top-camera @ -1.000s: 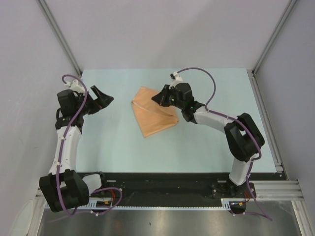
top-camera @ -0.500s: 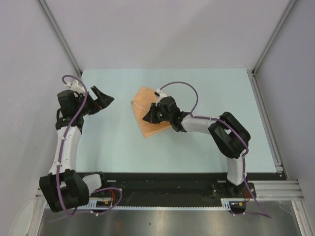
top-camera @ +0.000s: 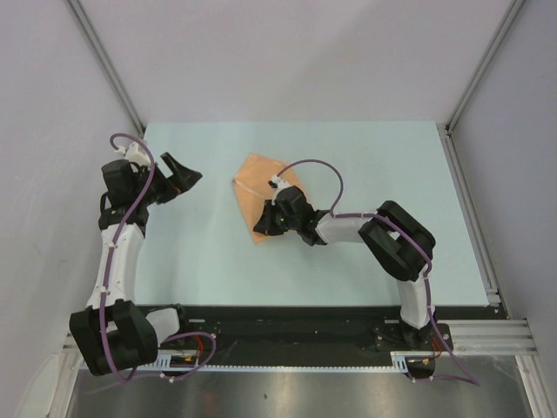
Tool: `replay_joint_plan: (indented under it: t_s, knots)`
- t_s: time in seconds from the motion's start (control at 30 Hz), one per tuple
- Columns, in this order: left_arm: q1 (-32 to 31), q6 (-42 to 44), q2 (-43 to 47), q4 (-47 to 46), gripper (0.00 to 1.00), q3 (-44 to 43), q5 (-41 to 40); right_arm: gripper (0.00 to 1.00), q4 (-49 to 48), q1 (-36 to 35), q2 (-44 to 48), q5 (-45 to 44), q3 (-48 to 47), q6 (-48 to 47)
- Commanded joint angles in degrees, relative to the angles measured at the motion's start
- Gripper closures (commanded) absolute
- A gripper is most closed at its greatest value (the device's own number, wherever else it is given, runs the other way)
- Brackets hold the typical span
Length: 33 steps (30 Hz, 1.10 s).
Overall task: Fold the napkin, place the utensils inside, and roll it up
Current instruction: Fold the napkin
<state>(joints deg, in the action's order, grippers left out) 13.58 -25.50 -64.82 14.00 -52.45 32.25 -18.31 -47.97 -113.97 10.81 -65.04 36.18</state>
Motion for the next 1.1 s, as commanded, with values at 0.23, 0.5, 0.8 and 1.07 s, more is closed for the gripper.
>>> replay_joint_plan:
  t_s: [0.23,0.5,0.8,1.07]
  knots:
    - [0.7,-0.3,0.2,-1.8,0.0,0.2,0.5,0.36,0.7,-0.6,8.6,2.5,0.6,-8.8]
    - [-1.5,-0.3,-0.3,-2.0,0.0,0.8,-0.9,0.27,8.5,8.8,17.0,5.1,3.4,-14.3]
    - [-4.5,0.8,-1.5,-0.7,0.0,0.5,-3.3,0.12,6.9,20.0,16.1,8.4,9.3,-15.4]
    - [-5.1,0.9,-2.5,-0.6,0.0,0.4,-3.2,0.24,0.2,26.9,9.7,21.9,12.8,-11.8]
